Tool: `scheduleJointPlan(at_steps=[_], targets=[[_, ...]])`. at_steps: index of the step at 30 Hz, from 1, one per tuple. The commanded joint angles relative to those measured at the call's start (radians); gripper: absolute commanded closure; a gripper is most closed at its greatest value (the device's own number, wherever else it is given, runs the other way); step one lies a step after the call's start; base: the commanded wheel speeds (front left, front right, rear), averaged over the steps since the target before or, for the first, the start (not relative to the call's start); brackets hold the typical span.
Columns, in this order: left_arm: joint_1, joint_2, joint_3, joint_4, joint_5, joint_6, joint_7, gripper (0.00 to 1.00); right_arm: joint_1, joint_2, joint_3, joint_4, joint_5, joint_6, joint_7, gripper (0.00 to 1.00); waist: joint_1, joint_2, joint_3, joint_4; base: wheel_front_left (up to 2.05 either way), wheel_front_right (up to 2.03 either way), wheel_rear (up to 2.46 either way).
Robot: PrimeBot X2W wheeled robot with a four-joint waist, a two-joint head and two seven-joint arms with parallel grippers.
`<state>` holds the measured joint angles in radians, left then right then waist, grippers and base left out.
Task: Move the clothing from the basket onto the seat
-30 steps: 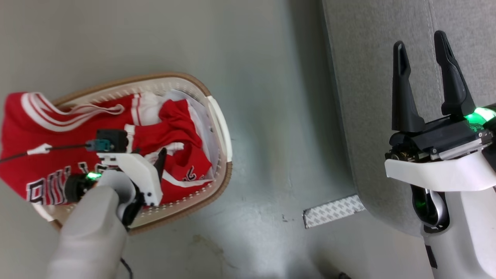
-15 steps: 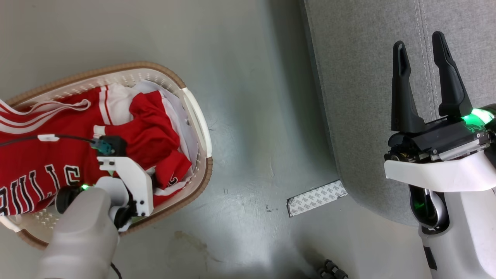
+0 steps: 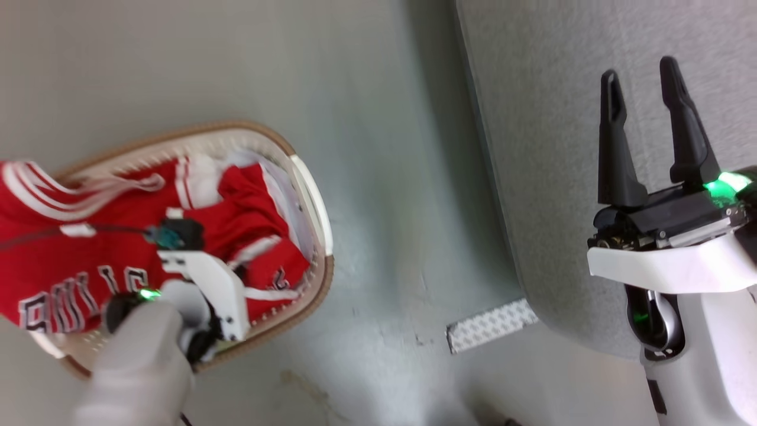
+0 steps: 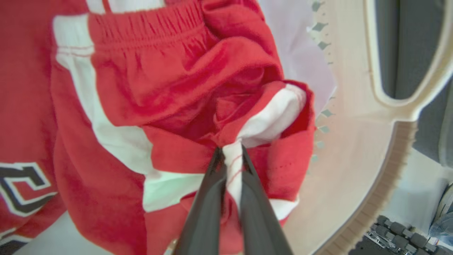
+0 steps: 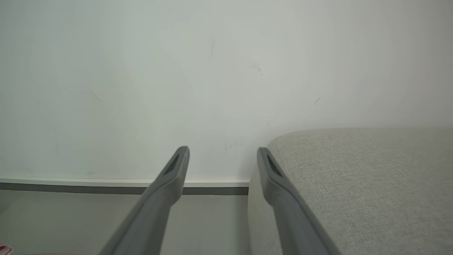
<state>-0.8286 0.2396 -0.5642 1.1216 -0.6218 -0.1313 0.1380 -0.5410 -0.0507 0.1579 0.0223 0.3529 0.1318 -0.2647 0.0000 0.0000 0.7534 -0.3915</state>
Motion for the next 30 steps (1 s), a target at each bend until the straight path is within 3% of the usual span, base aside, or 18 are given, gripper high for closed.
scheduleJointPlan(at_steps=[1, 15, 30], targets=[[0.021, -0.004, -0.012, -0.01, -0.015, 0.002, -0.025, 1.0, 0.017, 0.0, -0.007, 0.007, -0.014, -0.002, 0.0, 0.0, 0.0, 0.0, -0.068, 0.026, 0.0, 0.0, 0.0], [0.167, -0.042, -0.171, -0.128, -0.158, 0.002, -0.248, 1.0, 0.129, -0.009, -0.01, 0.085, -0.074, -0.002, 0.0, 0.0, 0.0, 0.0, -0.419, 0.154, 0.0, 0.0, 0.0], [0.176, 0.0, -0.252, -0.312, -0.211, 0.002, -0.392, 1.0, 0.281, -0.049, -0.005, 0.133, -0.055, -0.002, 0.001, 0.0, 0.0, 0.0, -0.678, 0.282, 0.0, 0.0, 0.0]])
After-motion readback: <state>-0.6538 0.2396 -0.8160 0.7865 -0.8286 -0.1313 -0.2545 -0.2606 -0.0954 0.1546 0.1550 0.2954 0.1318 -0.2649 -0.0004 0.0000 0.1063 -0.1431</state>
